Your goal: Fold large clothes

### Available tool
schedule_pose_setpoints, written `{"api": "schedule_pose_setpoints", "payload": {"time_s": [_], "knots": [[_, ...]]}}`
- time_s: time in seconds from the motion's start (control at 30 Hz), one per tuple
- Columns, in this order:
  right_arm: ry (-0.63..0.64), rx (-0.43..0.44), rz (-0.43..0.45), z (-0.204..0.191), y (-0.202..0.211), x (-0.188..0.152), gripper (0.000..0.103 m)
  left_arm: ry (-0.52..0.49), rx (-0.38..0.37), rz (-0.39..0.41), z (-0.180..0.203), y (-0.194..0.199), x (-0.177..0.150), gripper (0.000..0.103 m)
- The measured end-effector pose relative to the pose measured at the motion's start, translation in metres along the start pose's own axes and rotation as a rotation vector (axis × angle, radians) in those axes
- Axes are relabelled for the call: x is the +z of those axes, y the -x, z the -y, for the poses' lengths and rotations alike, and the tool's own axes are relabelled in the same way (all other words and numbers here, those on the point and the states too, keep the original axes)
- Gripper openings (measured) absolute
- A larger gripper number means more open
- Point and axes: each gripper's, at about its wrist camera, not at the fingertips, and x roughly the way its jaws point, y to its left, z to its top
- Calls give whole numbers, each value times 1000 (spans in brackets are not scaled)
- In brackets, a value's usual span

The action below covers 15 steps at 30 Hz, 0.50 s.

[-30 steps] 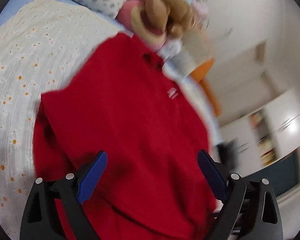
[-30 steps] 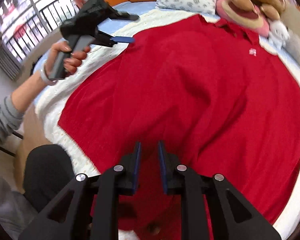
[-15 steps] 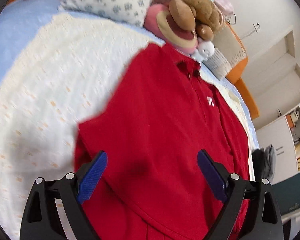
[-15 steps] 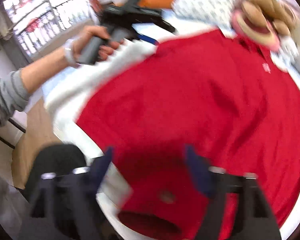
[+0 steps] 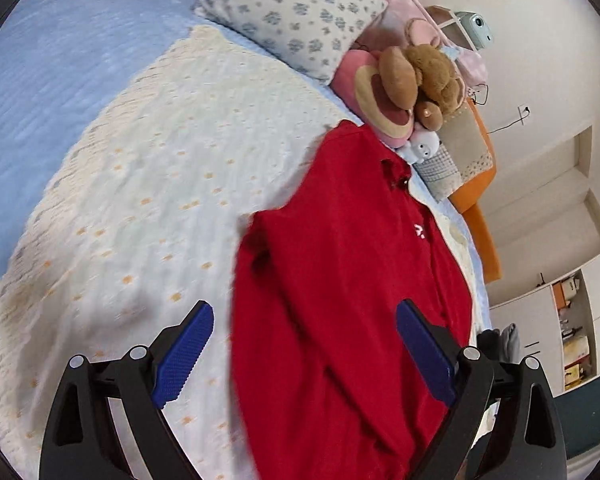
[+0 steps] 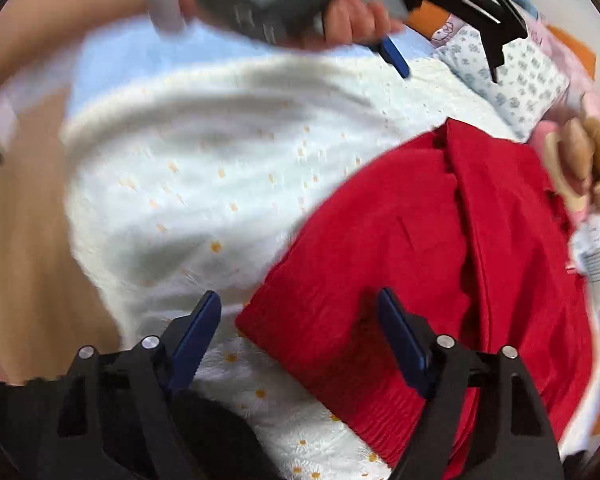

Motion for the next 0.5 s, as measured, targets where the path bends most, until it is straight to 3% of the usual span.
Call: {"api": "schedule_pose_setpoints", "payload": {"time_s": [0.1, 0.17, 0.33, 0.5], "knots": [[53, -112, -1, -16, -1, -9, 77, 10, 14, 4, -11, 8, -8, 94], [-9, -57, -26, -8, -4, -8, 73, 22, 16, -1, -20, 14, -10, 94], [-94, 33, -19, 13, 0, -7, 52, 1, 28, -1, -19, 26, -13, 94], [-265, 225, 8, 54, 6, -10, 38, -31, 29, 5, -5, 29, -2, 94]]}}
